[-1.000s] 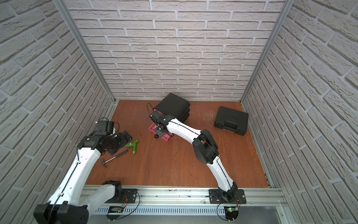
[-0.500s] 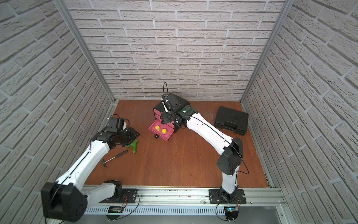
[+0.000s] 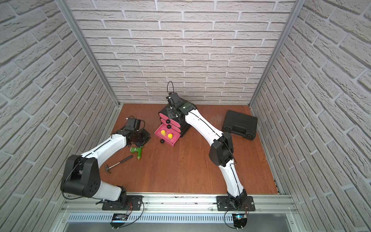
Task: Put the paint cans in the drawer according to color
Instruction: Close the drawer of the storage box.
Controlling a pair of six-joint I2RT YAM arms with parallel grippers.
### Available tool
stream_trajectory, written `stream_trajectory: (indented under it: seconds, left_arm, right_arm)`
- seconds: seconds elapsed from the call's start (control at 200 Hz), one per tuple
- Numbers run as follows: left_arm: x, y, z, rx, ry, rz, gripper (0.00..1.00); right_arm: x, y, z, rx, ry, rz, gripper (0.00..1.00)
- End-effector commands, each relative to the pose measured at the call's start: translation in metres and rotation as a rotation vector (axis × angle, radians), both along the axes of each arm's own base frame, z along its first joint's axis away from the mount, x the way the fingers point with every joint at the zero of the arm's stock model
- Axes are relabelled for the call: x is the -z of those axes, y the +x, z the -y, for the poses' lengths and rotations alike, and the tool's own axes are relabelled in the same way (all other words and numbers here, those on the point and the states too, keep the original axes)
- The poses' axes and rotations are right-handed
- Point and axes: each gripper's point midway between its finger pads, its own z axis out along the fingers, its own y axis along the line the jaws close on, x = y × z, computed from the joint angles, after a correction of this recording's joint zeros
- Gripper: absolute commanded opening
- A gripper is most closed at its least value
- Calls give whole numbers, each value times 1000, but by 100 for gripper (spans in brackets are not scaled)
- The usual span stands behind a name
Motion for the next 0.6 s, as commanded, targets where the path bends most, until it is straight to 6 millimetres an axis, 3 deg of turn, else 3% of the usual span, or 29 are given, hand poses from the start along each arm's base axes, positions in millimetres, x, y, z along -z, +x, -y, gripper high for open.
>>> stream_trajectory:
  seconds: [0.0, 0.3, 0.595]
  left_arm:
    - [6, 14, 2, -77, -32, 8, 19]
    - [32, 20, 13, -69, -22, -70, 16]
    - [46, 31, 26, -54, -65, -40, 11]
  right_arm:
    - [-13, 10, 7, 42, 28, 32, 46]
    - [26, -5, 15, 42, -18, -88, 46]
    - [45, -21, 21, -4, -69, -152, 47]
